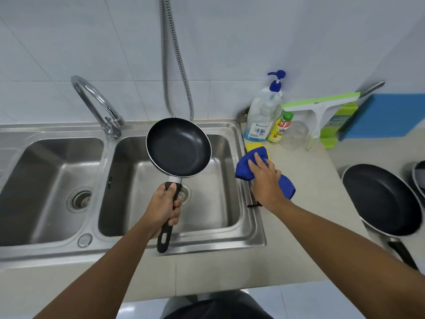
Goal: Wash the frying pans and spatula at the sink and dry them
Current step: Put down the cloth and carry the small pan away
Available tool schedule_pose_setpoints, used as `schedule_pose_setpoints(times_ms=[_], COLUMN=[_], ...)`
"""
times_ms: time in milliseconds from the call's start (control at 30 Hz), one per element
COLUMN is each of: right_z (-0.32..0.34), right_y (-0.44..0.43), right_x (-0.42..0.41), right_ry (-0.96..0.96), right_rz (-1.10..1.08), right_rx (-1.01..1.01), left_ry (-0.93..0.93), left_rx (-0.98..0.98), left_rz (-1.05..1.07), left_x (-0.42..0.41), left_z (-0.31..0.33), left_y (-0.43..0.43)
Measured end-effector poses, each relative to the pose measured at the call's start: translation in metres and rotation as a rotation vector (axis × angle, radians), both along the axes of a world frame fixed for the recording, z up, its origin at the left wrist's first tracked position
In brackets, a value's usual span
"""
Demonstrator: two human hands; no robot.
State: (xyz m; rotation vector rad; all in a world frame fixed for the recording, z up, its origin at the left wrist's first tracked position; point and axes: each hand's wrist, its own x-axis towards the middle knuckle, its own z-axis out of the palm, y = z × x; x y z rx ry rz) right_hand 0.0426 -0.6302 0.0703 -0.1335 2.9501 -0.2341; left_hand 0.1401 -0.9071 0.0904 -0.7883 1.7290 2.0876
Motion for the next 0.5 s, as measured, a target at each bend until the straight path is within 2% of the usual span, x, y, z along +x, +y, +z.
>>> schedule_pose_setpoints(times_ms=[67, 133, 300, 400, 500], right_z=[0.007, 0.005, -0.042, -0.07, -0.073], right_y=[0.017, 0.035, 0.075, 0.085, 0.097], right_x=[0.008, 0.015, 0.043, 0.059, 0.051], right_ry=[-0.067, -0.086, -0.138, -0.099, -0.123], right_rz=[-0.167, -0.225, 0.042, 0.2, 0.287], right_rx=[-0.06, -0.11, -0.032, 0.075, 0.137], left_ry=[0.001, -0.001, -0.02, -0.03, -0.025], left_rx=[-0.002, -0.006, -0.004, 0.008, 0.029], left_rz=[-0.006, -0.019, -0.066, -0.065, -0.056], left_x=[0.0, 0.001, 0.007, 0.013, 0.017], left_z=[-0.002, -0.003, -0.003, -0.003, -0.002], left_y=[0.008, 0.017, 0.048, 0.069, 0.089])
